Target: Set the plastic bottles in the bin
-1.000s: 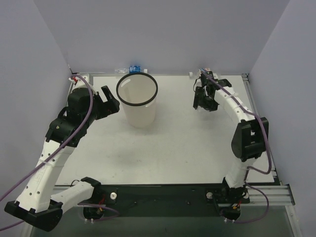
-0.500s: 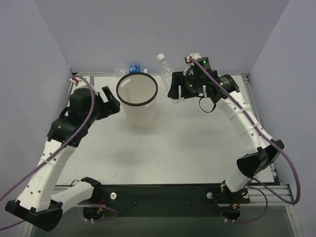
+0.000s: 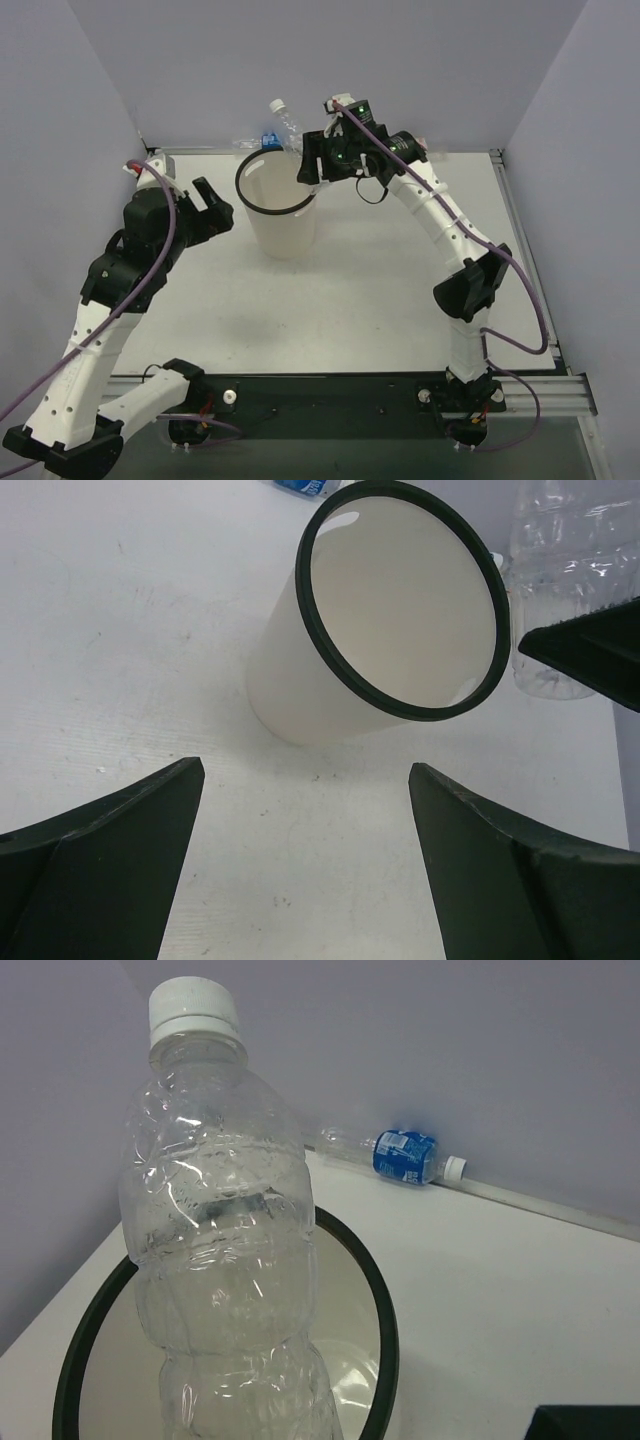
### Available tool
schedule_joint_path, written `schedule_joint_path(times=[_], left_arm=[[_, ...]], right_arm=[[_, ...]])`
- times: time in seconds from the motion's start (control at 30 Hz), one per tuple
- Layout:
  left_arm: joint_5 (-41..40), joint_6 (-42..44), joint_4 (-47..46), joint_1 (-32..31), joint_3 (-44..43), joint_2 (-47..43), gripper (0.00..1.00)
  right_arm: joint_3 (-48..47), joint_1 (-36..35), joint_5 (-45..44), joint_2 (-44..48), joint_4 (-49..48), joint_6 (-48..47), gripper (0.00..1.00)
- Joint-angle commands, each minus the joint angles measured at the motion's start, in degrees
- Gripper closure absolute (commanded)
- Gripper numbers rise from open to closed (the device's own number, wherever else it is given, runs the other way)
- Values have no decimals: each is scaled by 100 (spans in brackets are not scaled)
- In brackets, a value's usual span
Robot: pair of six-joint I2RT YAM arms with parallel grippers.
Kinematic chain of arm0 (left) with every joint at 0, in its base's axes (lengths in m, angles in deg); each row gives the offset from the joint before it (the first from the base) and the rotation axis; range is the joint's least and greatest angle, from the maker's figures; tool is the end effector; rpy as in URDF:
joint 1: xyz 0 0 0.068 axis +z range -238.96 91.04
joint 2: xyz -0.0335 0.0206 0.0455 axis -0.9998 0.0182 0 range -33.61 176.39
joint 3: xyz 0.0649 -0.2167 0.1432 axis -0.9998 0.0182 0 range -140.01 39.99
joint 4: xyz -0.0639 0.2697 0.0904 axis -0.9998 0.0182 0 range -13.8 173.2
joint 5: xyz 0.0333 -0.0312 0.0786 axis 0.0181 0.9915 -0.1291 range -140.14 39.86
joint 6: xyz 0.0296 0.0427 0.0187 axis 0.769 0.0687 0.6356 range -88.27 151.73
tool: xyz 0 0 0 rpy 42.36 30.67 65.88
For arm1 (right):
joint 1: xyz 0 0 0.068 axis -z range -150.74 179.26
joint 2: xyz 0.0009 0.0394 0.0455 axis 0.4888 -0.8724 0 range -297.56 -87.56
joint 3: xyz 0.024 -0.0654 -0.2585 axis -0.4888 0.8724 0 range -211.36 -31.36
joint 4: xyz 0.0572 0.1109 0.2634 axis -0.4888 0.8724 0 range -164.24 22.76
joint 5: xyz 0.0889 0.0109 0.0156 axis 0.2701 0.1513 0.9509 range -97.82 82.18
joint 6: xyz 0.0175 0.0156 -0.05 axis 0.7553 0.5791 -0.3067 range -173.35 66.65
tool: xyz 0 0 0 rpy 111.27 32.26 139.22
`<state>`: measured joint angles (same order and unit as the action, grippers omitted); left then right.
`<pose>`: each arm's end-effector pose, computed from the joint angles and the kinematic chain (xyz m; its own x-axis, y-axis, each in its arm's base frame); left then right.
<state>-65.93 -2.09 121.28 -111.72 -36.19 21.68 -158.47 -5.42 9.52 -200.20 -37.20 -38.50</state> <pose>0.1980 -0.0720 0.4359 -0.3937 -0.4157 -0.8199 -0.0911 0.9052 -0.4151 0.3836 0.2790 0.4374 -0.5023 -0.0500 -0.8633 -0.6629 0.6634 0.3472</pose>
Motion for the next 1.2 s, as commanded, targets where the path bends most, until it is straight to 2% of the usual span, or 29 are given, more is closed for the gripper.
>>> schedule_joint_path(times=[0.0, 0.53, 0.67, 0.8, 0.97, 1.17], left_arm=[[-117, 51, 220, 26, -195, -176, 5], [-293, 262, 669, 26, -608, -246, 5], [-275, 341, 695, 26, -678, -211, 5], [-284, 403, 721, 26, -731, -176, 5], [-249, 420, 669, 26, -705, -132, 5], [-161, 420, 415, 26, -503, -71, 5]], right_arm=[[-244, -127, 190, -161, -425, 0, 46], [-332, -523, -152, -601, -1295, -158, 45], [-358, -531, -258, -794, -1401, -193, 26], [-306, -531, -363, -839, -1392, -220, 12], [-95, -540, -477, -637, -1410, -281, 9], [334, -523, -758, -6, -1410, -378, 12]])
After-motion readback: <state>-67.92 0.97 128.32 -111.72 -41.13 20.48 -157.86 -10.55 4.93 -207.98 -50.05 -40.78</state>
